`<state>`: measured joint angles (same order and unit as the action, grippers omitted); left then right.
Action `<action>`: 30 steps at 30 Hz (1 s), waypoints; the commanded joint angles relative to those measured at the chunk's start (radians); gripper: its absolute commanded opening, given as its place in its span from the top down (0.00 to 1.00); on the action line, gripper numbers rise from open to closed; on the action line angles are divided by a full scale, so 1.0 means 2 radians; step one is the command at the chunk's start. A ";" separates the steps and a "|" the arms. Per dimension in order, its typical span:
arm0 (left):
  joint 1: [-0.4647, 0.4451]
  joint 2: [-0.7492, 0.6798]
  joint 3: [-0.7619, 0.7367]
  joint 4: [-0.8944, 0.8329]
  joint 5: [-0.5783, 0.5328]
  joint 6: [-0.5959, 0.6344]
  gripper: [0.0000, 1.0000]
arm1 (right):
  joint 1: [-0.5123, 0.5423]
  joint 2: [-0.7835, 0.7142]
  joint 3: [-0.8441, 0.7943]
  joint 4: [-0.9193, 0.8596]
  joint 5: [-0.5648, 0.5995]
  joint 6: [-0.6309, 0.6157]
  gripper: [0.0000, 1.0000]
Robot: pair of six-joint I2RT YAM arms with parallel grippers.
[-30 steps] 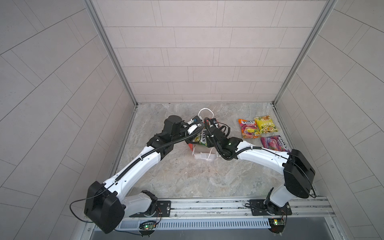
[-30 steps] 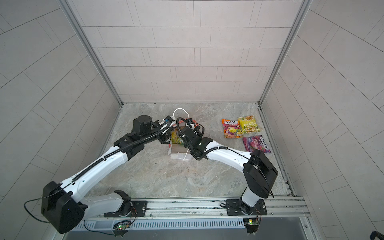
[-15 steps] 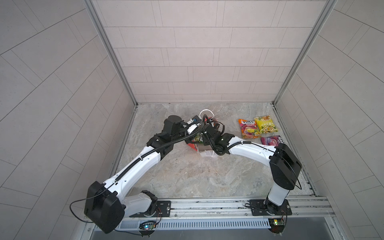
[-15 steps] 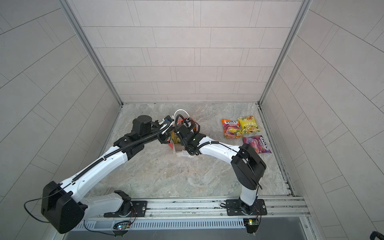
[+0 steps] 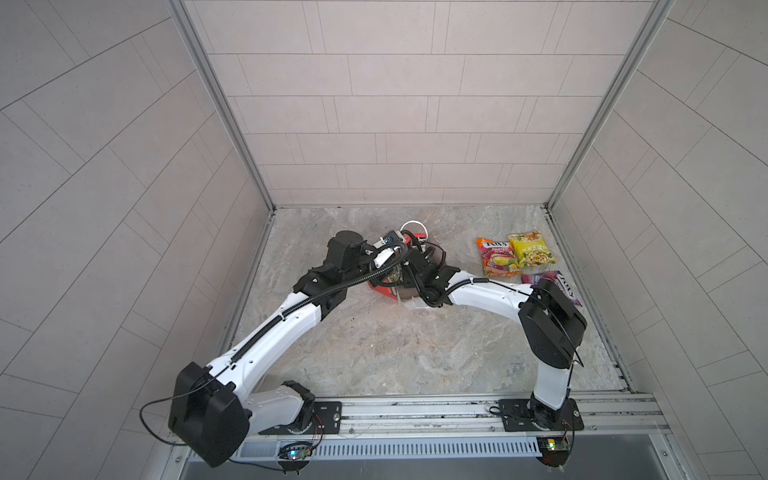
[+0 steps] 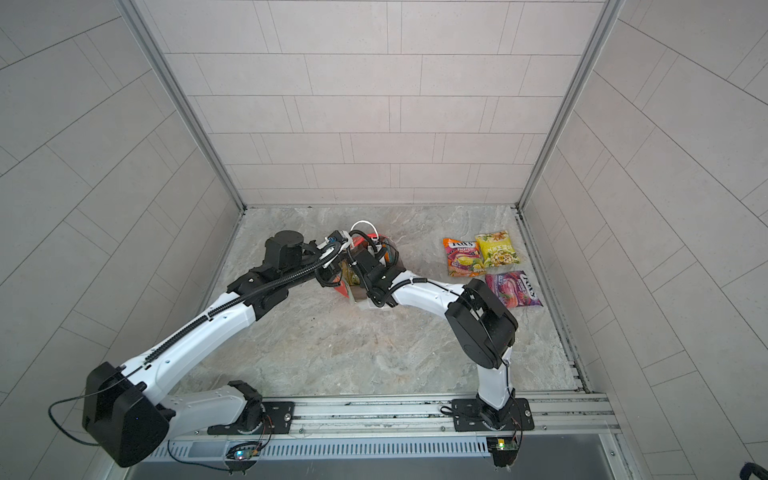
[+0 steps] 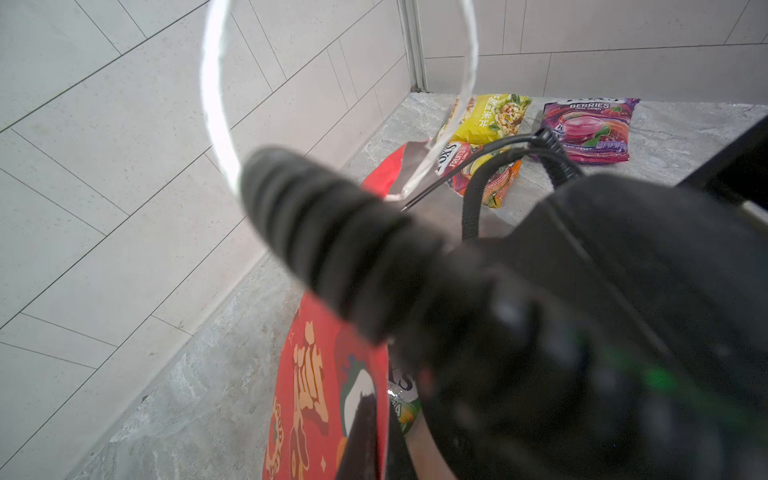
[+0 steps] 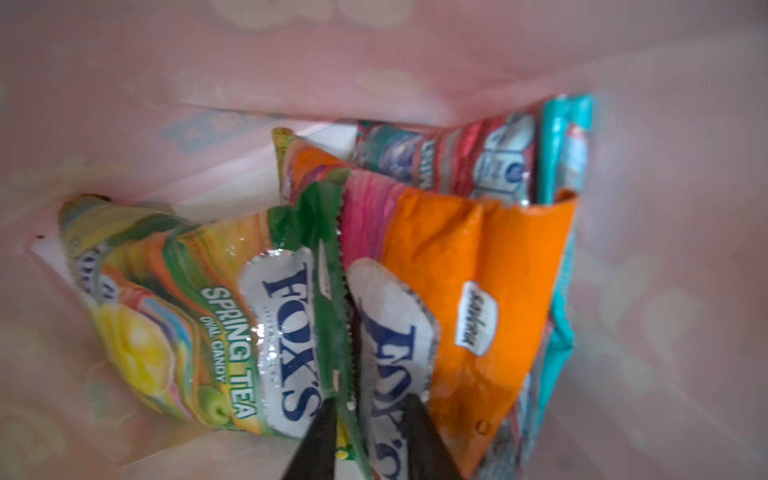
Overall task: Take the snacks out of the paper bag
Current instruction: 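Close the right gripper on the top edge of the orange FOX'S packet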
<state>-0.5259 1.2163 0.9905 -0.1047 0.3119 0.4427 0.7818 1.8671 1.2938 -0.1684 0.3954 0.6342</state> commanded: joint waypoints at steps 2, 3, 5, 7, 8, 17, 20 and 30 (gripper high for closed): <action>-0.006 -0.010 -0.003 0.010 0.027 0.005 1.00 | -0.009 0.016 -0.016 0.034 -0.006 -0.012 0.81; -0.007 -0.009 -0.003 0.010 0.027 0.004 1.00 | -0.010 0.014 -0.018 0.041 -0.014 -0.016 0.86; -0.006 -0.008 -0.003 0.010 0.027 0.004 1.00 | -0.010 0.004 -0.029 0.064 -0.024 -0.031 0.92; -0.006 -0.008 -0.003 0.010 0.026 0.005 1.00 | -0.011 -0.012 -0.046 0.093 -0.045 -0.046 0.96; -0.006 -0.008 -0.004 0.010 0.026 0.004 1.00 | -0.012 -0.021 -0.055 0.109 -0.058 -0.056 0.98; -0.006 -0.005 -0.004 0.011 0.025 0.005 1.00 | -0.020 -0.111 -0.116 0.149 -0.131 -0.086 1.00; -0.006 -0.004 -0.003 0.011 0.024 0.005 1.00 | -0.021 -0.134 -0.124 0.136 -0.131 -0.090 1.00; -0.006 -0.001 -0.003 0.011 0.027 0.005 1.00 | -0.021 -0.138 -0.096 0.049 -0.079 -0.079 0.69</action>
<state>-0.5308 1.2175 0.9886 -0.1200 0.3290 0.4450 0.7433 1.5772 1.0626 0.0189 0.1635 0.4603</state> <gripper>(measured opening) 0.055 0.283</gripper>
